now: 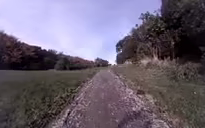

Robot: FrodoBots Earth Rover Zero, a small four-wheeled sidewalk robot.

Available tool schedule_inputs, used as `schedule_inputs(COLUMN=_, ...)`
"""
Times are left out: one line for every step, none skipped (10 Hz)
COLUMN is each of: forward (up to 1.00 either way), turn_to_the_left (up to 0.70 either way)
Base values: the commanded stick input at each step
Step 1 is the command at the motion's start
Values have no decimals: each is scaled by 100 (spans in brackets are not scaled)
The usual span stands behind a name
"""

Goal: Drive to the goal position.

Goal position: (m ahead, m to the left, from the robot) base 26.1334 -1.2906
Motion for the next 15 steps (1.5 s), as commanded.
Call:
schedule_inputs(forward=85, turn_to_the_left=0)
schedule_inputs(forward=85, turn_to_the_left=0)
schedule_inputs(forward=85, turn_to_the_left=0)
schedule_inputs(forward=85, turn_to_the_left=0)
schedule_inputs(forward=85, turn_to_the_left=0)
schedule_inputs(forward=85, turn_to_the_left=0)
schedule_inputs(forward=85, turn_to_the_left=-6)
schedule_inputs(forward=85, turn_to_the_left=-30)
schedule_inputs(forward=85, turn_to_the_left=-13)
schedule_inputs(forward=85, turn_to_the_left=-3)
schedule_inputs(forward=85, turn_to_the_left=-1)
schedule_inputs(forward=85, turn_to_the_left=0)
schedule_inputs(forward=85, turn_to_the_left=0)
schedule_inputs(forward=85, turn_to_the_left=0)
schedule_inputs(forward=85, turn_to_the_left=0)
